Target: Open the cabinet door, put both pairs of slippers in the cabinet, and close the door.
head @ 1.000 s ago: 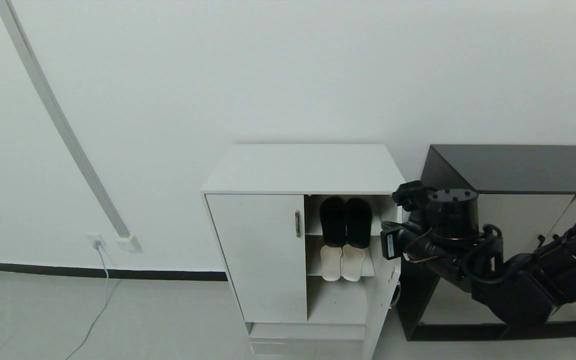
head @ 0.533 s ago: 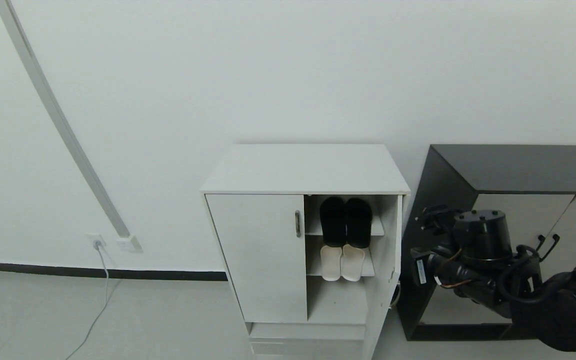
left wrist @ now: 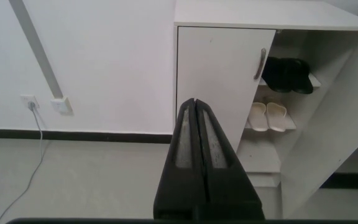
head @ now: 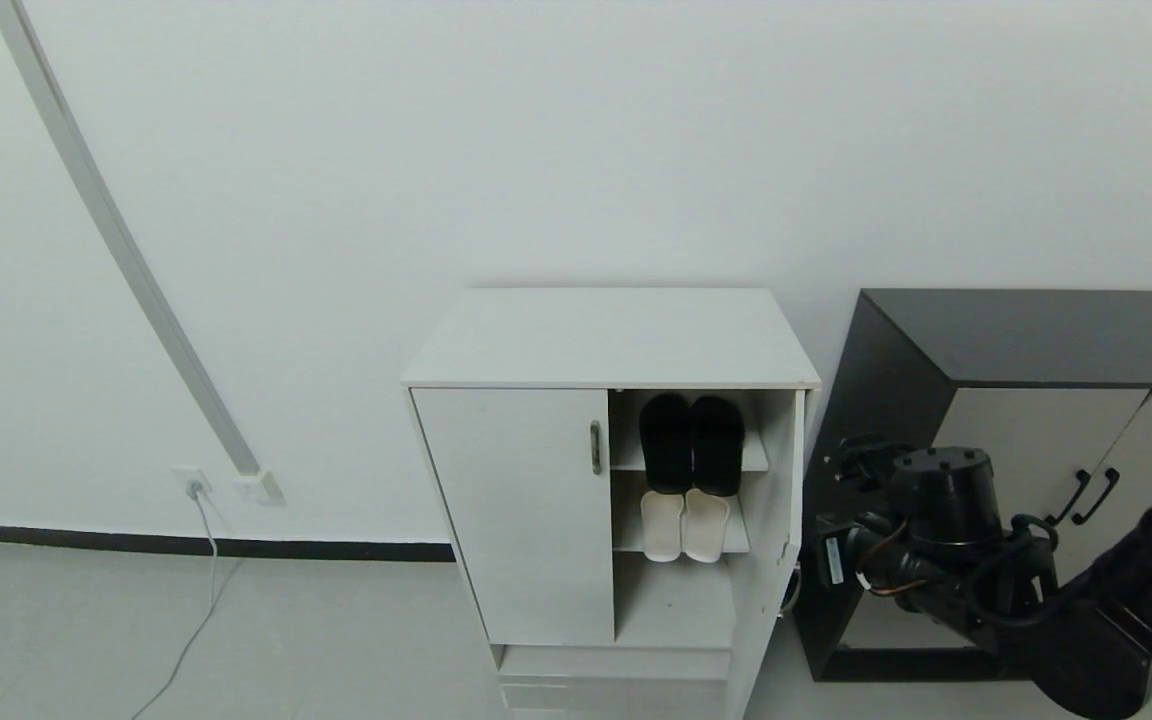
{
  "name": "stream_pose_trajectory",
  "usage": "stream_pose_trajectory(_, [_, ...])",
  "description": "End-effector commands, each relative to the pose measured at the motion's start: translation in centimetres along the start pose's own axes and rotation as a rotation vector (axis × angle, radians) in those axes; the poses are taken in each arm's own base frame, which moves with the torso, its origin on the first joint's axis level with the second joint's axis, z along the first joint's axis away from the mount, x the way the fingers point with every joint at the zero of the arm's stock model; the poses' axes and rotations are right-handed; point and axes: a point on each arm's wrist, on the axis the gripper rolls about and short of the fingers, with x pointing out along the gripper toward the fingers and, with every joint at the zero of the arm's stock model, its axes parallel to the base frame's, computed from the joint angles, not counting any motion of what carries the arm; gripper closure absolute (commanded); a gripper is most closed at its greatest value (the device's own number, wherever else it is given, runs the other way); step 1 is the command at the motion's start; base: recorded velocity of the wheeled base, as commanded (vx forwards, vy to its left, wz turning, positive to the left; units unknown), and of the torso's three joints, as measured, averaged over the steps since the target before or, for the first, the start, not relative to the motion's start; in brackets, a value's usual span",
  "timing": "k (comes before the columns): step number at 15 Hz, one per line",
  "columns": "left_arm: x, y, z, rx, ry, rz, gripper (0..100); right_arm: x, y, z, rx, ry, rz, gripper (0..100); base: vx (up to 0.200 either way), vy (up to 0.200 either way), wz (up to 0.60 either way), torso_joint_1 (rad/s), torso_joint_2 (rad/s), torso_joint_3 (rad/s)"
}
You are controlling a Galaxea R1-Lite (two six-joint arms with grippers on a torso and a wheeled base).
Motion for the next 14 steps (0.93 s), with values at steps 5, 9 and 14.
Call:
stream_pose_trajectory(5, [0.0, 0.0, 0.0, 0.000, 0.001, 0.001, 100, 4.1, 2.9, -0.2, 0.042, -0.042, 0.118, 100, 0.000, 0.000, 0.00, 0.000, 0.00, 0.000])
stream_pose_trajectory(9, [0.0, 0.0, 0.0, 0.000, 0.001, -0.001, 100, 5.7, 4.1, 1.6, 0.072, -0.112, 0.182, 100, 0.000, 0.000, 0.00, 0.000, 0.00, 0.000])
stream_pose_trajectory(14, [0.0, 0.0, 0.0, 0.000, 0.001, -0.001, 100, 4.3, 4.7, 2.4, 0.158, -0.208, 0.353, 100, 0.000, 0.000, 0.00, 0.000, 0.00, 0.000])
